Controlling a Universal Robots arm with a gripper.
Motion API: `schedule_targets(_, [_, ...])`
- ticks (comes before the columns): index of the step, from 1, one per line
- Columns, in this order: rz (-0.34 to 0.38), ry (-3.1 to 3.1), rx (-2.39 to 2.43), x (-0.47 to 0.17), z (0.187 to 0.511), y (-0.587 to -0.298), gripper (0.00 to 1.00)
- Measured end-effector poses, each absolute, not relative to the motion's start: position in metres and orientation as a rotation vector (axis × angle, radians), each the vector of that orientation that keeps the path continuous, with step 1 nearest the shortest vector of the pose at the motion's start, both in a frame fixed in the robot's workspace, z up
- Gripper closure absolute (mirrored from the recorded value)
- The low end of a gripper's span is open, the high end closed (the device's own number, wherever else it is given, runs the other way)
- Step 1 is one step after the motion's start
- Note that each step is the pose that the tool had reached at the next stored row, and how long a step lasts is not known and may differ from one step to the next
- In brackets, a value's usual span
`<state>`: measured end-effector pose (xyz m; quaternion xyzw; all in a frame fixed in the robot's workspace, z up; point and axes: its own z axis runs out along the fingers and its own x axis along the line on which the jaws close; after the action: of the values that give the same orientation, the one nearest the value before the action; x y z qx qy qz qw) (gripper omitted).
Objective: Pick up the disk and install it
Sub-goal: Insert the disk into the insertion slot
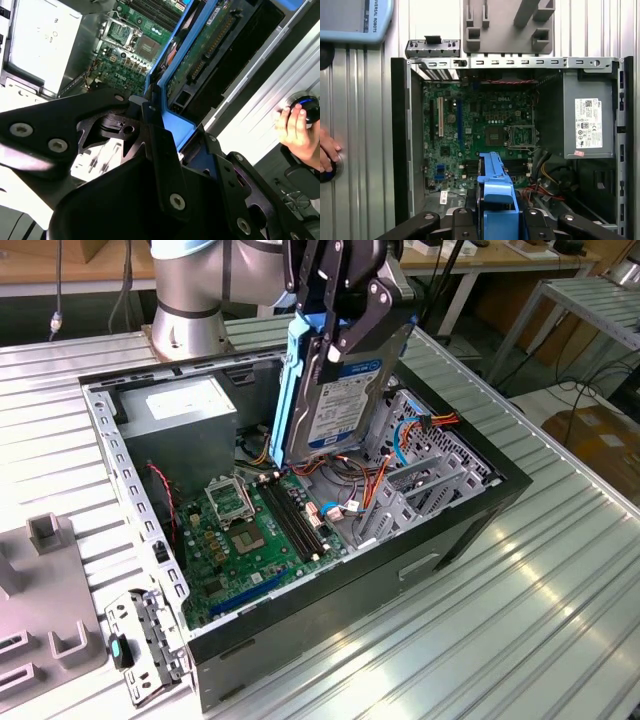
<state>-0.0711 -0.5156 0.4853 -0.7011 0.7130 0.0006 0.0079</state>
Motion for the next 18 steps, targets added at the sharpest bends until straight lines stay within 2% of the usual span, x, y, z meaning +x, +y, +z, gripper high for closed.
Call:
schedule_targets(15, [-0.002, 2.231, -2.193, -0.06, 0.484, -0.536, 0.63])
schedule_targets(18, [-0.021, 2.24, -2.201, -0.029, 0.482, -0.538, 0.63])
